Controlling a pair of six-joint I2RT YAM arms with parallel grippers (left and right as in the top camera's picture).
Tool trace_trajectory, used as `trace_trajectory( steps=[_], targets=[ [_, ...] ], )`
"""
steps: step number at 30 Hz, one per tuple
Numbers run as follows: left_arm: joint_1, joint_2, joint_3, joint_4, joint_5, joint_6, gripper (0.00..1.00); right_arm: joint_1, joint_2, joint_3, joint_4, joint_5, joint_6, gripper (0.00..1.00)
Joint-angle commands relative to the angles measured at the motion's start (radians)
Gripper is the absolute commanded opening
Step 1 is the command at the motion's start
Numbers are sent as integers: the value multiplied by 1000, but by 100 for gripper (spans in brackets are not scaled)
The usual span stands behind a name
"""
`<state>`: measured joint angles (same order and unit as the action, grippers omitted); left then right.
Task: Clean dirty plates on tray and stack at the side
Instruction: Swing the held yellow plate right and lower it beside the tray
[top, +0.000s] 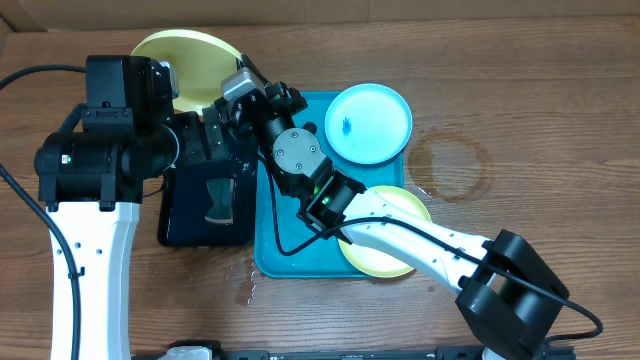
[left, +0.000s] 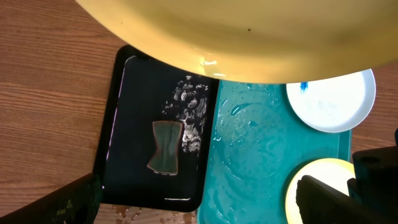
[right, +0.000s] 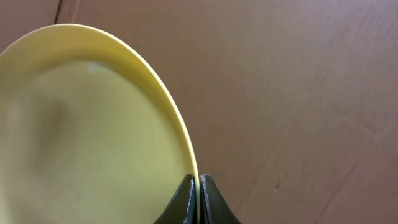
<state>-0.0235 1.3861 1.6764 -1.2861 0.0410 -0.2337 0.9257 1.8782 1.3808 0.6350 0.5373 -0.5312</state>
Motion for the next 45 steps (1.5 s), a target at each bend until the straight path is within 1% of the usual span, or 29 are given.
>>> trace_trajectory(
  steps=[1, 13, 22, 33, 35, 37, 38, 40, 45],
  targets=[
    [12, 7, 14, 3, 1, -14, 100, 4, -37, 14, 7, 13, 6, 4],
    [12, 7, 14, 3, 1, -14, 100, 3, -37, 14, 5, 46, 8, 4],
    [12, 7, 14, 3, 1, -14, 100, -4, -37, 14, -55, 50, 10, 4],
    [12, 7, 14, 3, 1, -14, 100, -7, -37, 14, -55, 50, 10, 4],
    [12, 7, 14, 3, 1, -14, 100, -7, -37, 14, -80, 50, 11, 4],
    [12, 7, 14, 3, 1, -14, 100, -7, -37, 14, -148, 49, 13, 4],
    [12, 7, 14, 3, 1, -14, 100, -7, -37, 14, -188, 50, 35, 4],
    [12, 7, 14, 3, 1, -14, 100, -7, -37, 14, -292, 49, 135, 4],
    [12, 7, 14, 3, 1, -14, 100, -7, -37, 14, -558, 48, 458, 4]
  ],
)
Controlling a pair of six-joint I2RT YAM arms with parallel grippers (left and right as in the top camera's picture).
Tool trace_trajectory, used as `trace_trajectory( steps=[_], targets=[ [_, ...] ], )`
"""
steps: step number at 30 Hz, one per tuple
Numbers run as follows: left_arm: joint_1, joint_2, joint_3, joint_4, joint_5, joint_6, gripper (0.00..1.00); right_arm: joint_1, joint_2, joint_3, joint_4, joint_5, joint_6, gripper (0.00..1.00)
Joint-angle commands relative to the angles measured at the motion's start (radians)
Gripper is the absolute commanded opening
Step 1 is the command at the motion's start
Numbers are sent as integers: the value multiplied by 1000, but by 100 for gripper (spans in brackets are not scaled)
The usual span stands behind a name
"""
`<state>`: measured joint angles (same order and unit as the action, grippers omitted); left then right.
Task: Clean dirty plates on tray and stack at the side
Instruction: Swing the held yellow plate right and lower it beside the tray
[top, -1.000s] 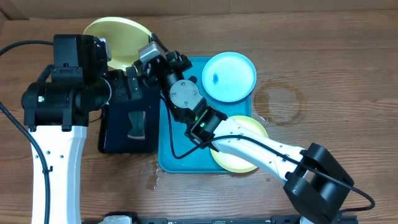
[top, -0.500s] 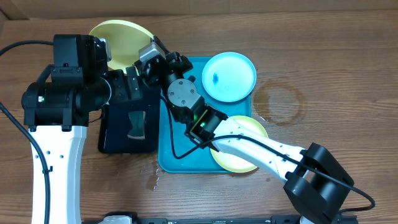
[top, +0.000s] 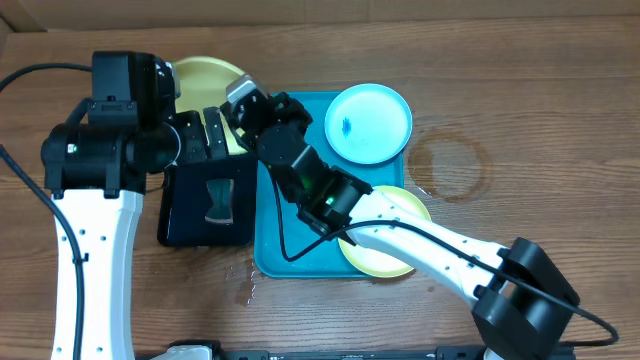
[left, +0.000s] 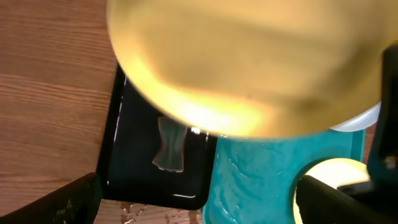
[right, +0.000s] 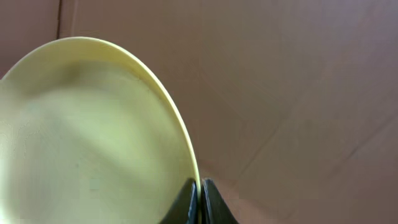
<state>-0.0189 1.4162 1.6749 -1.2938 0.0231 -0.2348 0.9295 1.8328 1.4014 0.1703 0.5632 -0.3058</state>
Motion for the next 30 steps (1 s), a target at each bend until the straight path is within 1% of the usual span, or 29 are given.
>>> trace_trajectory(
  steps=[1, 2, 5, 7, 11, 13, 15, 17, 19, 21, 26, 28, 30],
  targets=[
    [7, -23, 16, 11, 19, -13, 100, -11, 9, -7, -133, 23, 286, 4],
    [7, -23, 16, 11, 19, -13, 100, -11, 9, -7, -188, 22, 361, 4],
    [7, -23, 16, 11, 19, -13, 100, -11, 9, -7, -276, 21, 483, 4],
    [7, -23, 16, 11, 19, -13, 100, -14, 9, -7, -303, 20, 525, 4],
    [7, -23, 16, 11, 19, -13, 100, -31, 7, -7, -304, 24, 533, 4],
    [7, -23, 16, 11, 19, -13, 100, -51, -1, -7, -311, 24, 586, 4],
    [7, -23, 16, 11, 19, -13, 100, -94, -18, -7, -354, 14, 702, 4],
    [7, -23, 16, 11, 19, -13, 100, -144, -32, -7, -402, -34, 788, 4],
    [7, -23, 16, 11, 19, -13, 100, -214, -47, -7, -455, -147, 866, 4],
    [7, -23, 16, 11, 19, -13, 100, -283, -57, -7, -500, -286, 912, 4],
    [7, -23, 16, 11, 19, -13, 100, -488, -62, -7, -593, -707, 917, 4],
    [7, -23, 16, 11, 19, -13, 100, -577, -62, -7, -640, -823, 917, 4],
    [7, -23, 16, 11, 19, -13, 100, -646, -62, -7, -690, -882, 917, 4]
  ],
)
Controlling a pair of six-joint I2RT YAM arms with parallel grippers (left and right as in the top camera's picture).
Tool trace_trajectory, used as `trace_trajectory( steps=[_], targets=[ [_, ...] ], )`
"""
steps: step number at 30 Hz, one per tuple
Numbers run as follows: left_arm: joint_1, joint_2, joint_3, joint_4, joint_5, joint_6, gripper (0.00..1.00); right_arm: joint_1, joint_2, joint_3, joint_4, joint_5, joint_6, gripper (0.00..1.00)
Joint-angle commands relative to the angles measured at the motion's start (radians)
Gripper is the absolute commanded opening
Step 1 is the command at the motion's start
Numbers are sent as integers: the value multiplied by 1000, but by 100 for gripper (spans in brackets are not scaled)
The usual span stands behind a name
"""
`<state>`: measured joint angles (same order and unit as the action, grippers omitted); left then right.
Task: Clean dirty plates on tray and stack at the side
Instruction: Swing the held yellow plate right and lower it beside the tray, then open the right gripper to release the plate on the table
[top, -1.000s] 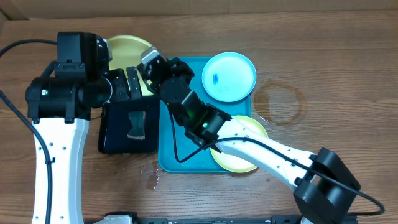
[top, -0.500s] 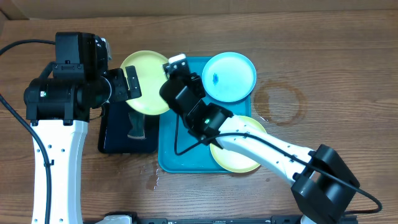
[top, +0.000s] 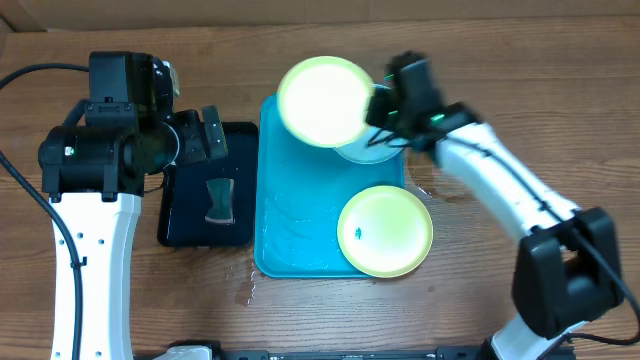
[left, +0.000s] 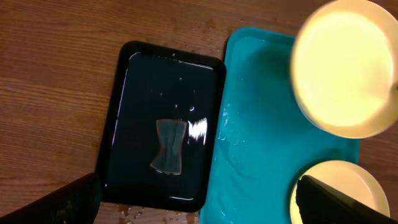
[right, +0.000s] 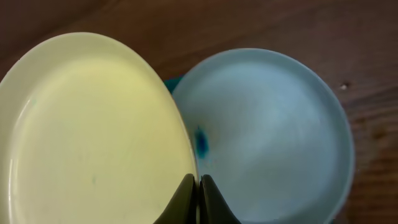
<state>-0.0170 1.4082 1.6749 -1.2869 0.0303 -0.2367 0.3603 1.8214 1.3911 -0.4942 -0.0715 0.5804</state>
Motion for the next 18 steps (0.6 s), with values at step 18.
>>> trace_trajectory(
  steps=[18],
  targets=[
    [5, -15, 16, 4, 11, -11, 100, -448, -47, 3, -547, 89, 26, 4]
  ],
)
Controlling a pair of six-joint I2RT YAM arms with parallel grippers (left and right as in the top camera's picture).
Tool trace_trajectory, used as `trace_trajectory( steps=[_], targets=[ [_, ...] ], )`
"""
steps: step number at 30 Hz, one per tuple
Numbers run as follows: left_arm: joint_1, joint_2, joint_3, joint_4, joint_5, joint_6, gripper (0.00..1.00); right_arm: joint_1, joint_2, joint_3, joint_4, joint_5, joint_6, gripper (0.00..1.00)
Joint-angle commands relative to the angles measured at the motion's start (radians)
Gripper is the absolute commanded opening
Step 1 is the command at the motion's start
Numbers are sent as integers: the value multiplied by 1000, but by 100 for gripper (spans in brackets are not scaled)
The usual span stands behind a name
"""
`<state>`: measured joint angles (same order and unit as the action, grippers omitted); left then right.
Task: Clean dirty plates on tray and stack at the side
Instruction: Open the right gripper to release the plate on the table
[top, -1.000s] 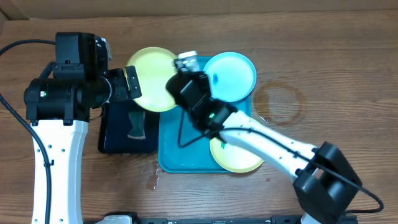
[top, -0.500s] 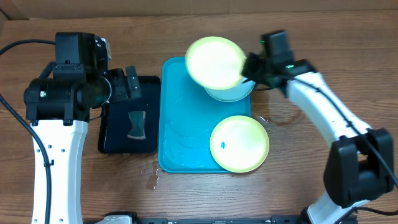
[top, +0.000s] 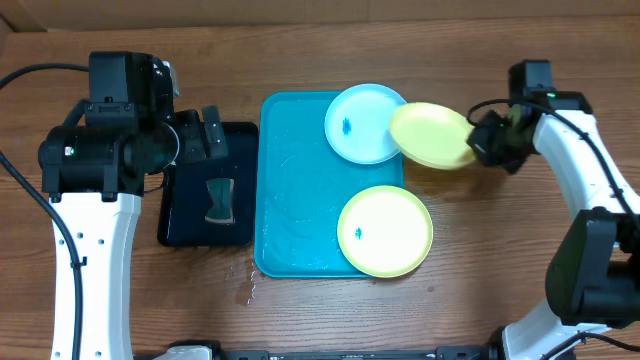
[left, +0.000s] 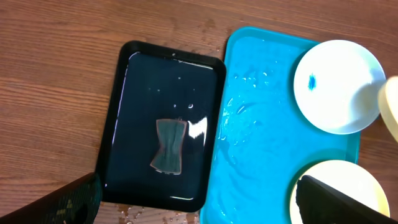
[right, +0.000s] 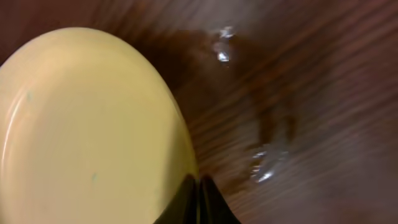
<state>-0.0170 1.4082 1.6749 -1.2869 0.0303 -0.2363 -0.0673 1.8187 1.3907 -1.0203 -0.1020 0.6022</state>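
Note:
My right gripper (top: 482, 141) is shut on the rim of a clean yellow plate (top: 430, 135), holding it tilted over the wood just right of the teal tray (top: 300, 200). In the right wrist view the plate (right: 87, 124) fills the left side, with the gripper (right: 199, 186) pinching its edge. On the tray lie a pale blue plate (top: 365, 123) with a blue smear and a yellow plate (top: 385, 230) with a blue spot. My left gripper (top: 210, 135) hangs open over the black tray (top: 190, 225); it holds nothing (left: 198, 190).
A dark sponge (left: 168, 146) lies in the wet black tray (left: 124, 112). A wet ring mark (right: 267, 130) stains the wood under the held plate. Water drops sit on the table in front of the black tray (top: 245, 285).
The right gripper has moved with the yellow plate from above the back of the teal tray to the table right of it. The left arm has not moved.
The right gripper first held the yellow plate at the far left, above the black tray and close to the left gripper. It stayed there at the following moment. Then it was over the tray's back, and now it is right of the tray.

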Motion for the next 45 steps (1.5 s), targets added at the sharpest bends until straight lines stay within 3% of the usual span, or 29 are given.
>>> trace_trajectory(
  steps=[1, 9, 27, 33, 37, 45],
  targets=[
    [5, -15, 16, 4, 11, -11, 100, -26, -44, 3, -35, 141, 4, 4],
    [5, -15, 16, 4, 11, -11, 100, -29, -43, -28, -62, 207, 5, 4],
    [5, -15, 16, 4, 11, -11, 100, -29, -42, -279, 205, 188, 5, 4],
    [5, -15, 16, 4, 11, -11, 100, -29, -42, -305, 247, 142, 5, 5],
    [5, -15, 16, 4, 11, -11, 100, -29, -42, -305, 249, 137, 5, 12],
    [5, -15, 16, 4, 11, -11, 100, -29, -42, -305, 249, 129, 4, 13]
  ],
)
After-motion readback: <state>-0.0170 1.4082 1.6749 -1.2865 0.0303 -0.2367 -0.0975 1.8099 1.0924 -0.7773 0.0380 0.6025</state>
